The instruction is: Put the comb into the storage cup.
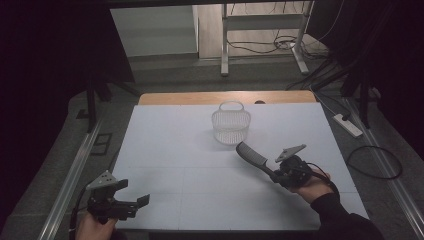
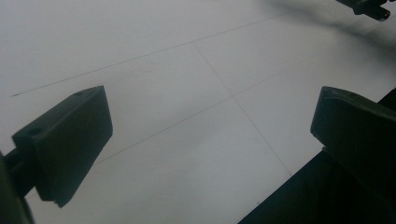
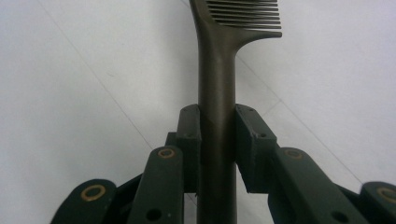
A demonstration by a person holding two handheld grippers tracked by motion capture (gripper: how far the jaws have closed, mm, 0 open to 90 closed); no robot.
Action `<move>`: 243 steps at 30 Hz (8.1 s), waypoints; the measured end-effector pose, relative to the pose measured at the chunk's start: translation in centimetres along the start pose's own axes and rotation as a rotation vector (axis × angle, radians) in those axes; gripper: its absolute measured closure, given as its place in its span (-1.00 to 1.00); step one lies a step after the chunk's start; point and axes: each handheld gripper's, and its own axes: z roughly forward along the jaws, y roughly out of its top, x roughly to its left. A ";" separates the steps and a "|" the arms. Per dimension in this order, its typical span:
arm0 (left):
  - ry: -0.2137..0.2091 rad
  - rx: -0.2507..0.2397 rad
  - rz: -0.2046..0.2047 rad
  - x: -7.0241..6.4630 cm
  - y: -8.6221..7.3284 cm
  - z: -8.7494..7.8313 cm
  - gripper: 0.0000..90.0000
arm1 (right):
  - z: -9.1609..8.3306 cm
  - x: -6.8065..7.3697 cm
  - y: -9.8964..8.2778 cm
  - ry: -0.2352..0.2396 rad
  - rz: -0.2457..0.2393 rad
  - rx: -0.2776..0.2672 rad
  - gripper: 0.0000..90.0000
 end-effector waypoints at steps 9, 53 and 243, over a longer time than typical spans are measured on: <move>-0.026 0.011 0.012 -0.5 1.1 0.8 -1.00 | -1.2 0.4 -0.3 -0.012 0.003 -0.047 0.61; -0.193 -0.023 0.077 -3.0 8.7 4.9 -1.00 | -5.1 2.6 -0.9 -0.060 -0.033 -0.233 0.61; -0.619 0.031 0.029 -6.0 18.3 11.7 0.85 | -4.4 5.0 -0.4 -0.004 -0.014 -0.285 -0.80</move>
